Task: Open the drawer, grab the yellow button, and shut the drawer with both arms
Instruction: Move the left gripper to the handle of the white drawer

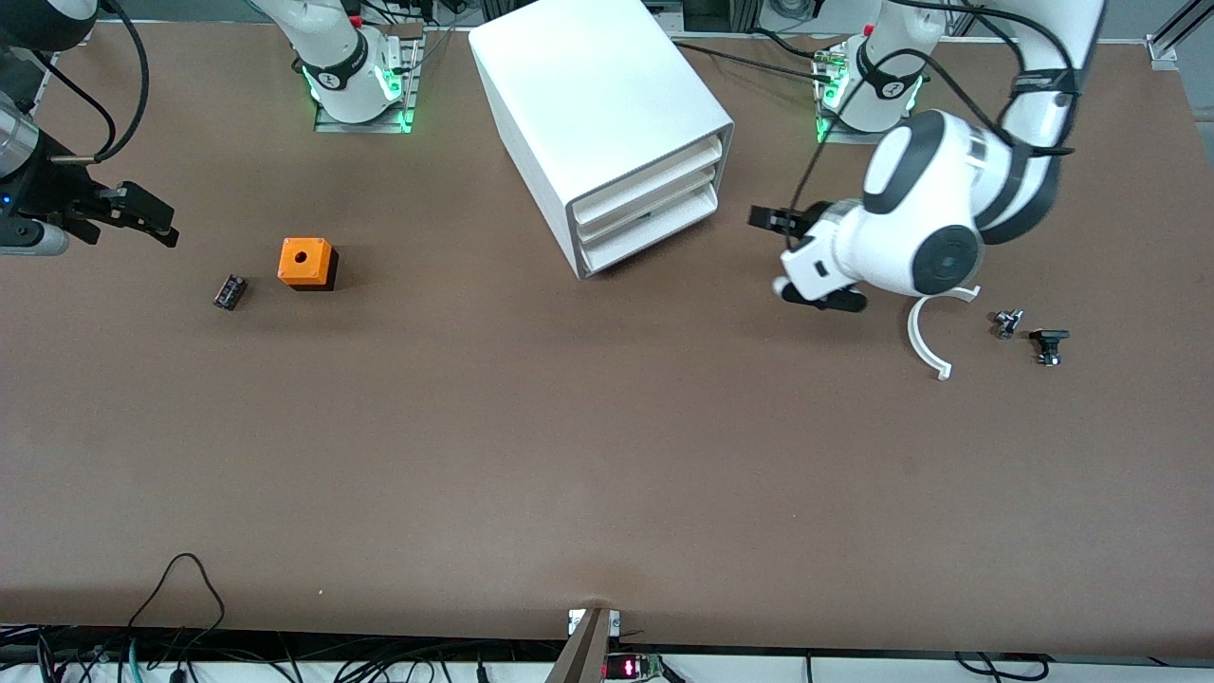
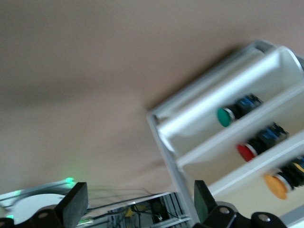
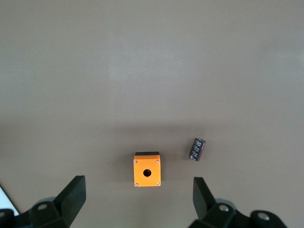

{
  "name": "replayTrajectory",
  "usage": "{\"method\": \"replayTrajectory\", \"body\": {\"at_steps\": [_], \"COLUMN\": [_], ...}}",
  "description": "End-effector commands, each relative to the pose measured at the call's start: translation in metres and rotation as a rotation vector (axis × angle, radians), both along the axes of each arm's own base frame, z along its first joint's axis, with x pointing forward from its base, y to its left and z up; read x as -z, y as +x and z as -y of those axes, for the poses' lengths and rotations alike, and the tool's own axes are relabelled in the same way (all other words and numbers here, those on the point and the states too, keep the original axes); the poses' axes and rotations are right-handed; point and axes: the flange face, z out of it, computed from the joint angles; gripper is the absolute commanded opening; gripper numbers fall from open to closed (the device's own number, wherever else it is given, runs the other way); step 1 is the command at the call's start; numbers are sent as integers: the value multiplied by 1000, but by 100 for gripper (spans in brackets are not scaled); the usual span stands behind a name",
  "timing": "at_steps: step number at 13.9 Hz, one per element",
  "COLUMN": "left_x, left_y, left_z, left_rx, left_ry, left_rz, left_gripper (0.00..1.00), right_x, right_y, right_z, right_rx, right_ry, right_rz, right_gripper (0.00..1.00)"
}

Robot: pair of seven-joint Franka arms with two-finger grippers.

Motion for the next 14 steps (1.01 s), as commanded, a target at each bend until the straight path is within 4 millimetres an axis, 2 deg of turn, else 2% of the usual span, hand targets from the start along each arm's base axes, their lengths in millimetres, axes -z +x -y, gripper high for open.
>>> {"method": "replayTrajectory", "body": {"at_steps": [1, 3, 6, 9, 10, 11, 14], "left_x": [22, 24, 23, 26, 31, 31, 36], "left_y": [-36, -49, -59, -75, -77, -79, -80], "left_z": [27, 49, 65, 85, 86, 91, 93], "left_rx": [-44, -36, -22, 0, -3, 7, 60], "left_ry": [-68, -104, -142, -159, -157, -167, -215], "left_rz": [-75, -87, -105, -112, -102, -85, -44], "left_gripper": [96, 95, 96, 96, 96, 96, 95], "right_x": [-4, -4, -10, -4, 7, 10, 13], "right_y": [2, 1, 3, 8, 13, 14, 16], "right_z": [-1, 1, 2, -1, -5, -12, -13], "right_rx": [-5, -4, -10, -14, -23, -35, -30], "right_ry": [-1, -1, -4, -3, -3, -1, 8], "right_rz": [5, -1, 3, -17, -36, -41, -45], "right_gripper": [100, 100, 100, 100, 100, 100, 100]}}
